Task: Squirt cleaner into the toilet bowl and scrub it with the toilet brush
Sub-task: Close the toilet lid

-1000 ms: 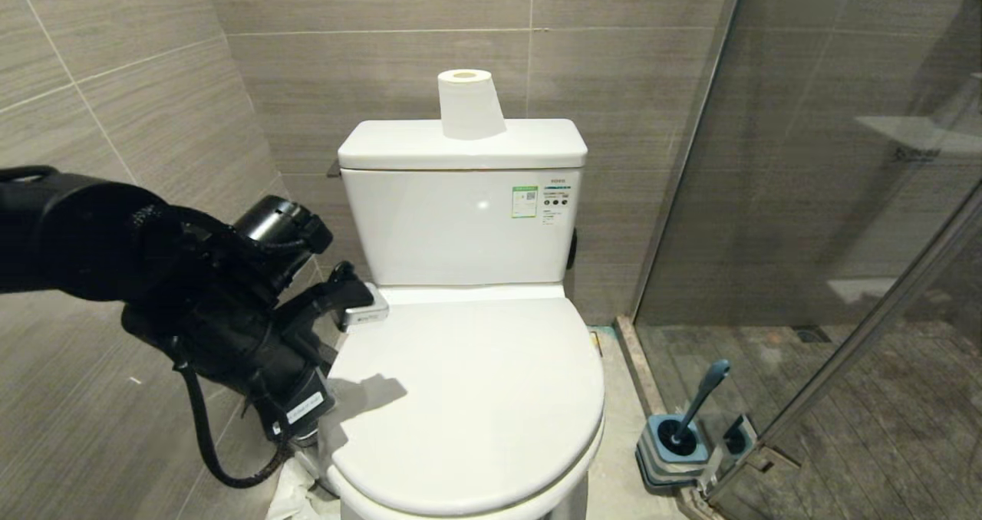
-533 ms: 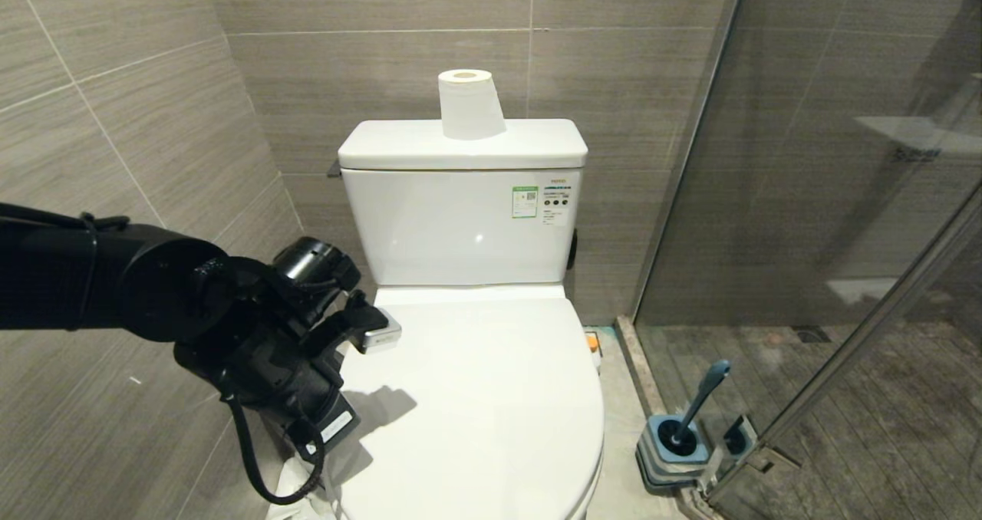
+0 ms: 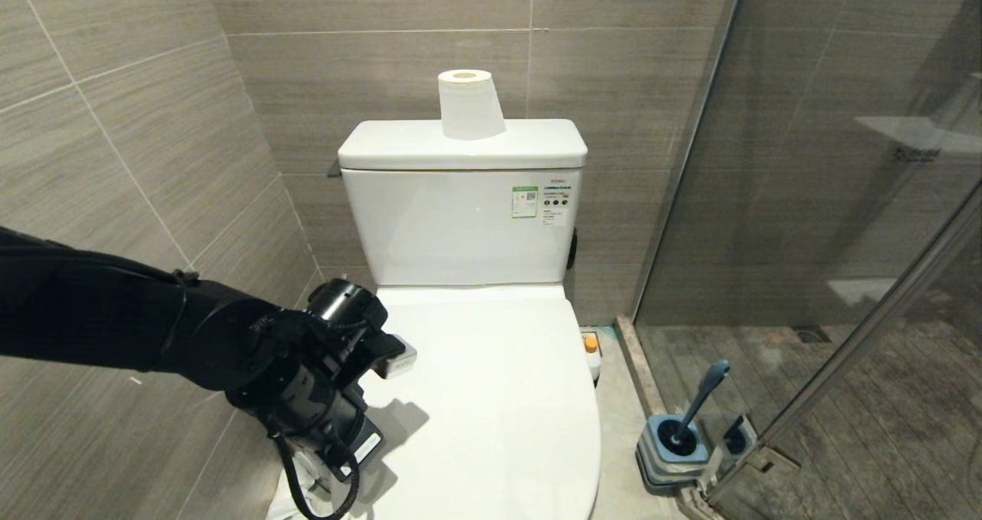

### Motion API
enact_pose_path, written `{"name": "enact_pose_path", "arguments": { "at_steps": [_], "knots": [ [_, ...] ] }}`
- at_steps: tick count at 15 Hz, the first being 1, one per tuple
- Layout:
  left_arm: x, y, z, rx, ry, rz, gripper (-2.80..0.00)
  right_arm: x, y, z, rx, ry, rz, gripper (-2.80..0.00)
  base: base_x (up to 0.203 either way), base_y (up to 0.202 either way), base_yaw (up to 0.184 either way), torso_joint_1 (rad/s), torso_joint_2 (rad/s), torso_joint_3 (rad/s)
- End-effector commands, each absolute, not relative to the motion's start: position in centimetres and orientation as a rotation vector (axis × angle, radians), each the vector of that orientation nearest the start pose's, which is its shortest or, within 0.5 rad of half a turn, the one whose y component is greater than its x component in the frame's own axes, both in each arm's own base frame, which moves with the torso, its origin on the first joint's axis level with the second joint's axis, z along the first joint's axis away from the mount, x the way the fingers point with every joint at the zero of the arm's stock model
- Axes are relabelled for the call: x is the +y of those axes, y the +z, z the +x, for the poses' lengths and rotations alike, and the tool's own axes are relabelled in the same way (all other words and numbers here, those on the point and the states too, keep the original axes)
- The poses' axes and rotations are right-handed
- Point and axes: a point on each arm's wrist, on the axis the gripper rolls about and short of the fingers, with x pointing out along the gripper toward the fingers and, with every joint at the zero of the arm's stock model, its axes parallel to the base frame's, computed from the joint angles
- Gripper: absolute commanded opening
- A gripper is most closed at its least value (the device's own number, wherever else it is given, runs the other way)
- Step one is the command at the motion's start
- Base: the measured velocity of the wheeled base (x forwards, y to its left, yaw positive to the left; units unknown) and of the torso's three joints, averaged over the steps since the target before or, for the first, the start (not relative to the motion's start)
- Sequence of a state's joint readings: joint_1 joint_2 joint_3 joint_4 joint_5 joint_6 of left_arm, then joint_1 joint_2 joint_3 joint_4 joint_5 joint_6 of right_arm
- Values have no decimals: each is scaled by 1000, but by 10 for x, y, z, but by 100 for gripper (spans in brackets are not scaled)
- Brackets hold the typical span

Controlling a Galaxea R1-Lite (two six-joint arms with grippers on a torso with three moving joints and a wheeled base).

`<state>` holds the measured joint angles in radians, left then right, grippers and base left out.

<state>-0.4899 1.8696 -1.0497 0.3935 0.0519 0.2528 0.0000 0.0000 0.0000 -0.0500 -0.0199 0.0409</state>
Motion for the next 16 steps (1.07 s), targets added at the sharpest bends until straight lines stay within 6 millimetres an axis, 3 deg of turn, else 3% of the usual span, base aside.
{"name": "enact_pose_path", "arguments": {
  "at_steps": [1, 7, 13, 16],
  "knots": [
    [-140, 96, 266, 1140, -521, 556, -280, 0, 75, -21, -31, -19, 42, -280, 0, 0, 0, 0, 0, 0],
    [-146, 72, 280, 1018, -471, 556, -280, 0, 75, -21, -30, -19, 42, -280, 0, 0, 0, 0, 0, 0],
    [-146, 50, 286, 1012, -436, 581, -280, 0, 75, -21, -30, -19, 42, -280, 0, 0, 0, 0, 0, 0],
    [-147, 50, 290, 997, -427, 580, -280, 0, 75, -21, -30, -19, 42, -280, 0, 0, 0, 0, 0, 0]
  ]
}}
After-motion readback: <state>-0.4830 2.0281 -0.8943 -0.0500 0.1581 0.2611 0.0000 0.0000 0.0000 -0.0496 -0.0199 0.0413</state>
